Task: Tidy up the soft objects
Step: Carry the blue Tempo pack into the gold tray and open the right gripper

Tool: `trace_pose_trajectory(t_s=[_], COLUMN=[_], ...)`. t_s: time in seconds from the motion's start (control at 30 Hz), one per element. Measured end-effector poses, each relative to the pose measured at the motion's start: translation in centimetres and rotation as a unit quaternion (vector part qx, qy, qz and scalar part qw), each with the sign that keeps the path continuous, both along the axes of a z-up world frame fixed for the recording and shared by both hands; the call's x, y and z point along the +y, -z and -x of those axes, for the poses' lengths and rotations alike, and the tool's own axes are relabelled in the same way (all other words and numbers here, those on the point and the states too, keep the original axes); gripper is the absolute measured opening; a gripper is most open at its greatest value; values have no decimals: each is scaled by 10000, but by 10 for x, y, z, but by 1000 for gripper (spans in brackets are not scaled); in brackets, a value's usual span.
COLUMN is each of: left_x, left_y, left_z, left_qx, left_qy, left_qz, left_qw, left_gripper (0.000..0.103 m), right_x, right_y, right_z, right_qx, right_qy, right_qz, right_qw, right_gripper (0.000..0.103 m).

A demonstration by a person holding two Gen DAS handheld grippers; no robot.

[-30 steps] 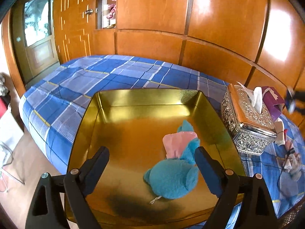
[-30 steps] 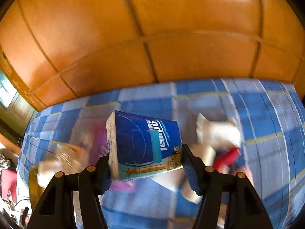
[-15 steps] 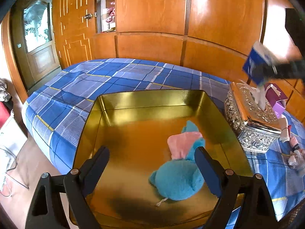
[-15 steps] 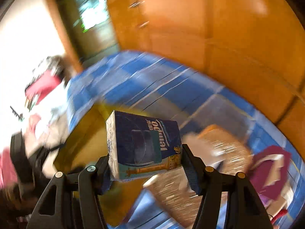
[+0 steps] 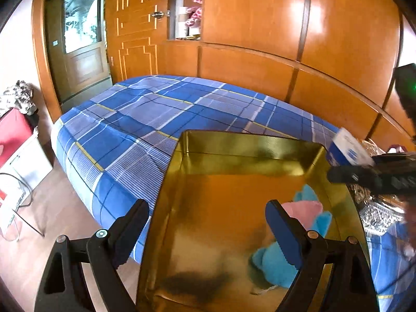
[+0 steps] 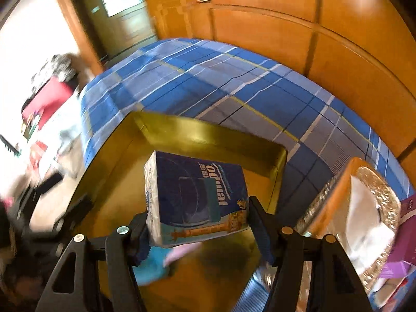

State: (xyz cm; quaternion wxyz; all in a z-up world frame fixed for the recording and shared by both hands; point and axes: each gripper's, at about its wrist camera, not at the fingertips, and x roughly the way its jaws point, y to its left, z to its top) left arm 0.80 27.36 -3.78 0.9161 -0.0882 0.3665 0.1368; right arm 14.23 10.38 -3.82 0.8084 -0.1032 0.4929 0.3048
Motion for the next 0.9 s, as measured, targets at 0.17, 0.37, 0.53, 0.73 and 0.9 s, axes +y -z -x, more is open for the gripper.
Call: trace_pose_trajectory(t_s=[0.17,0.37,0.53,0.73,0.9], left_x=[-1,-8,-16,-35,-53], left_y=[-2,-3,-6,-11,-15], left_z=[0,0,1,4,7], left_qx=[-42,-63,-100,-164,-223], left_qy=[47,147,233,480,729], left_qz=[10,-26,-96,-163,-248], left_qw=[10000,9999,9996,9986,9968], left_gripper=[91,91,91,91,91], right_x=[9,0,-20,-45,-71], right_y=[6,-2,-15,-22,-22], right_z=[-9,7,34,64,80], right_qx=[-52,-381,-948,-1429,-1605], right_qy=[222,260,402,657,924], right_qz=[-207,-160,-86,-13,7], right_qw=[9995,9988,9946,9876,9827], right_gripper=[84,84,84,84,84])
